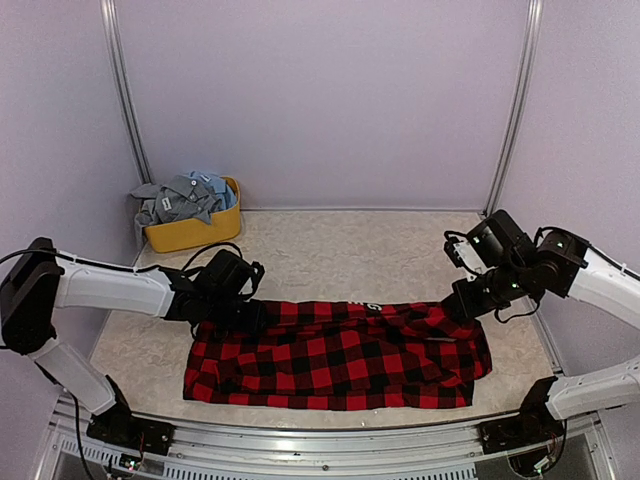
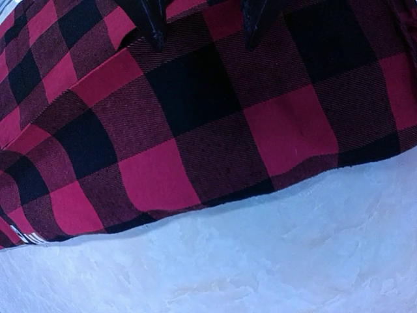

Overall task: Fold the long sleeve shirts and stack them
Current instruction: Smooth out the rectangle-folded shirt at the center of the board.

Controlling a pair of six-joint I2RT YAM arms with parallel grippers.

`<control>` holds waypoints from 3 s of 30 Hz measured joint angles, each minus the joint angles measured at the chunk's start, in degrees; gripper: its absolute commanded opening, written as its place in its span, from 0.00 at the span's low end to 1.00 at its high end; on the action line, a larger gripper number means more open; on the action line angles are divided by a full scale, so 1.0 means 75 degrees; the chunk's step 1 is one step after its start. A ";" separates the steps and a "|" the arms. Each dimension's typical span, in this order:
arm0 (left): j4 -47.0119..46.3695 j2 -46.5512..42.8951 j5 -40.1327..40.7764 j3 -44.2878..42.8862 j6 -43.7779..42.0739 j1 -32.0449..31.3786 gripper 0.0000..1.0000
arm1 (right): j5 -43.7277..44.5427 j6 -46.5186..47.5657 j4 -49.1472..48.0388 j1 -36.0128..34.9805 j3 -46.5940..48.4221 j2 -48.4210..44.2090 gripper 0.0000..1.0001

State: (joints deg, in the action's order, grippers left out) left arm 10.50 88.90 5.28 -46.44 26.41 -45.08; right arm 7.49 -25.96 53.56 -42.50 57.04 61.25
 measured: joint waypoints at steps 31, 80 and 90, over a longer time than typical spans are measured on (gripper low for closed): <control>0.1180 -0.0982 -0.0393 -0.0291 -0.0297 -0.0289 0.59 | 0.0050 0.0367 0.0536 0.0000 0.0076 0.0204 0.00; -0.0321 -0.1172 -0.0909 0.1524 0.1192 0.2020 0.04 | -0.0169 0.0624 0.0131 0.0000 0.0085 0.0758 0.00; -0.0102 -0.1606 -0.1102 0.1524 0.1093 0.2008 0.00 | -0.0087 0.0621 0.0356 0.0000 0.0286 0.0755 0.00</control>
State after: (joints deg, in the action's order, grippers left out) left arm 9.74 76.86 -2.98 -35.00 34.61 -30.02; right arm 6.83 -21.30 56.23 -42.50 59.18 66.92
